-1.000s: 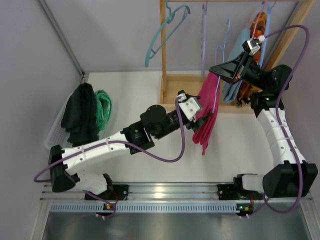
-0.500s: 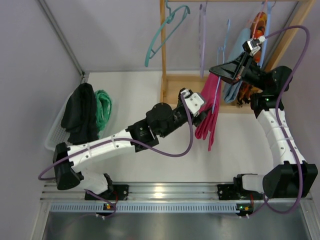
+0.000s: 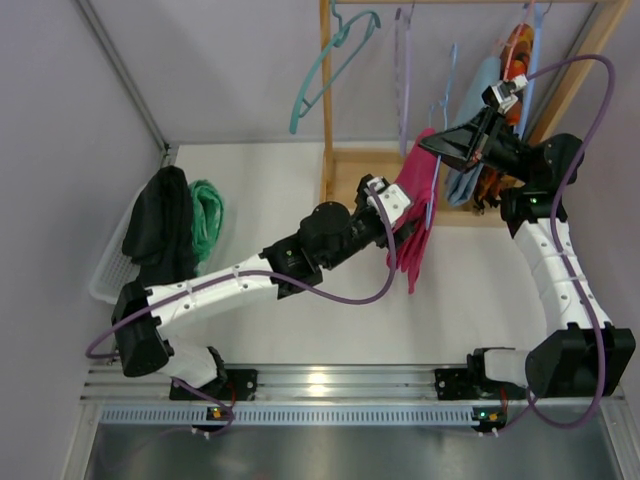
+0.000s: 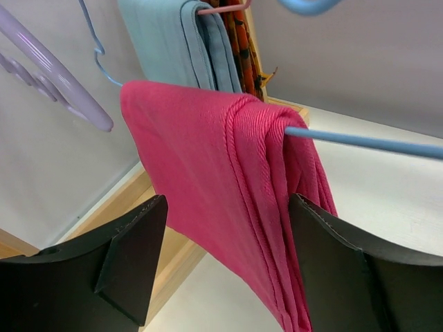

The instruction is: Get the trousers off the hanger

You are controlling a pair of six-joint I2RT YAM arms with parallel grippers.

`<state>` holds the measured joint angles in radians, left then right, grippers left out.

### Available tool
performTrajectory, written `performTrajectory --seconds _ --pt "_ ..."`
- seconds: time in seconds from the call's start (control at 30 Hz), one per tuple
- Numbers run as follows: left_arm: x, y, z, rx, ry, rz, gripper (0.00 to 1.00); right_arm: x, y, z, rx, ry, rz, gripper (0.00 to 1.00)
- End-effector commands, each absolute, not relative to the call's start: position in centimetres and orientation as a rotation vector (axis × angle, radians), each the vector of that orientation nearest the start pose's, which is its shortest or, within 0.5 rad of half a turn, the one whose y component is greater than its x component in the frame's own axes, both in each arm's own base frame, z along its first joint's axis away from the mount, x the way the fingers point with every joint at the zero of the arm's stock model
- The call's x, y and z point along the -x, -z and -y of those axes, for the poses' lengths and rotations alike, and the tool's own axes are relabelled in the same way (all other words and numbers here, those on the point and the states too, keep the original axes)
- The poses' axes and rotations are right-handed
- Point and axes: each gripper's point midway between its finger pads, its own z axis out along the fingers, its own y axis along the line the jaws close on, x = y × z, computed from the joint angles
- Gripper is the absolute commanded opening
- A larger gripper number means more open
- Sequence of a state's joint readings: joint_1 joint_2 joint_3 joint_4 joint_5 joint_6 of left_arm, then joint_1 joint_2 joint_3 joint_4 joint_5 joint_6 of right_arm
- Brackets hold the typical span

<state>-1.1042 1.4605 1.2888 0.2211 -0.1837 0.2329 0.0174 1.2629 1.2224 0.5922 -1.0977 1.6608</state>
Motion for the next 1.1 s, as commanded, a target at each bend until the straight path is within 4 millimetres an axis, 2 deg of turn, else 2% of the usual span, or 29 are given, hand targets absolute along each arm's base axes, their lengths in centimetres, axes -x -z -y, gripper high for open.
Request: performTrajectory --seconds 0.0,0.13,0.33,0.7,1.07 --pt "-24.4 -39.9 40.7 -0.776 0.642 -1.217 0.77 -24.7 -52.4 -17.8 0.208 -1.831 -1.431 0.0" --pt "-24.6 -40.6 40.5 -0.757 0.637 -1.213 0.78 -24.7 -52.5 -17.9 0.206 -1.837 -1.43 0.0" --pt "-24.4 -41.6 41.2 -0.745 0.676 -1.197 0.78 -24.4 -52.6 -17.9 0.216 -1.832 -1.422 0.0" --pt "-24.3 -42.0 42.2 -0.736 0.727 -1.196 0.78 -24.0 -53.1 -17.9 0.223 -1.826 -1.407 0.0" --pt "-27.1 -40.8 42.5 -0.703 0.619 -1.22 0.75 -23.0 -53.7 -18.2 0.24 -1.833 -1.398 0.0"
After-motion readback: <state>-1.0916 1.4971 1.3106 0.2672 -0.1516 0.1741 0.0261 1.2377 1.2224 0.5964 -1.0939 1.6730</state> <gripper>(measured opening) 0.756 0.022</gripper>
